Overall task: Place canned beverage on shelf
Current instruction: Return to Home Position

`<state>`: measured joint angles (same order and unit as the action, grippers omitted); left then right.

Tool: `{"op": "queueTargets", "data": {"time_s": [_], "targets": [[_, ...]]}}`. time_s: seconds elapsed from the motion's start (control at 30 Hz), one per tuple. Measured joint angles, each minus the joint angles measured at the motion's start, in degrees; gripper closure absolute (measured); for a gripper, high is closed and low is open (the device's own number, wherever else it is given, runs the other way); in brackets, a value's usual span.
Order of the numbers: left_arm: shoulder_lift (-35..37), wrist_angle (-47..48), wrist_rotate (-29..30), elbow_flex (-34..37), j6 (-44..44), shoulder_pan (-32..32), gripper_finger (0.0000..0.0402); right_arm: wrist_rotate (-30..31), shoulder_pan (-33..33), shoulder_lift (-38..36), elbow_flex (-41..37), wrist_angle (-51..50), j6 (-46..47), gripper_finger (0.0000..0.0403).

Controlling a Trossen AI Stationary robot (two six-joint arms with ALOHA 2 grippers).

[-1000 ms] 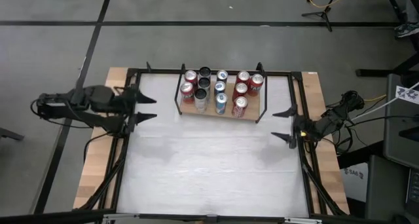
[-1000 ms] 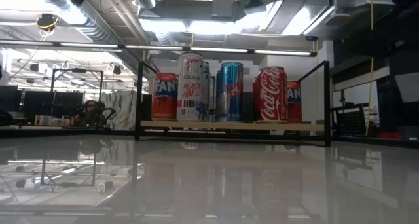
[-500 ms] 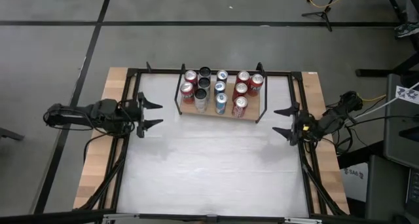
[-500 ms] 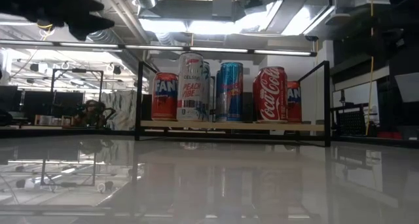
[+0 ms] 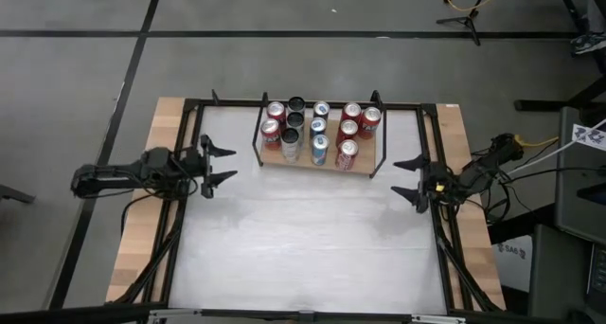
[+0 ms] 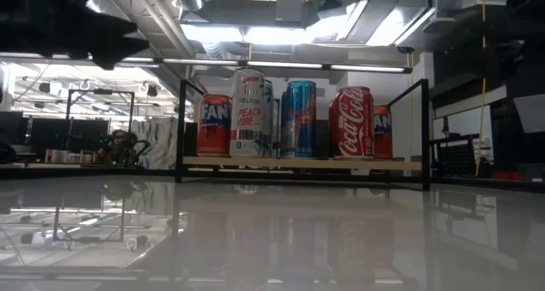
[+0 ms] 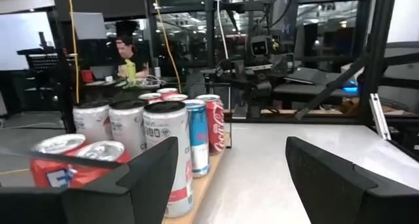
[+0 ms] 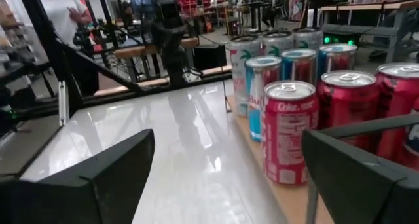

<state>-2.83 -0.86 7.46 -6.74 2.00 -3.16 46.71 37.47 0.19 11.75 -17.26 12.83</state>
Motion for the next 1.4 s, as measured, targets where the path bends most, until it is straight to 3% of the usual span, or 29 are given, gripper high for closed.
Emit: {"op": "queueTargets", "data": {"time_s": [0.17, 0.5, 1.07, 1.27, 1.4], "targets": [[0.79, -7.27, -3.62, 6.02, -1.71, -2.67, 0.0125, -0.22, -0.02, -0.01, -3.24, 6.4, -1.69, 0.0029], [0.52, -2.47, -8.61, 6.34, -2.08, -7.14, 0.0125, -0.28, -0.02, 0.02, -11.33, 21.65, -7.04, 0.0029], [-0.22, 0.28, -7.04, 6.27, -2.43, -7.43, 0.0125, -2.12, -0.02, 0.09, -11.3, 21.51, -15.7, 0.0029], [-0.22, 0.28, -6.97, 6.27, -2.89, -7.43, 0.0125, -8.34, -0.32, 0.11, -11.28, 21.68, -16.29, 0.0029], [-0.22, 0.28, -6.97, 6.27, -2.89, -7.43, 0.0125, -12.37, -4.28, 0.13, -11.28, 21.94, -16.32, 0.0029]]}}
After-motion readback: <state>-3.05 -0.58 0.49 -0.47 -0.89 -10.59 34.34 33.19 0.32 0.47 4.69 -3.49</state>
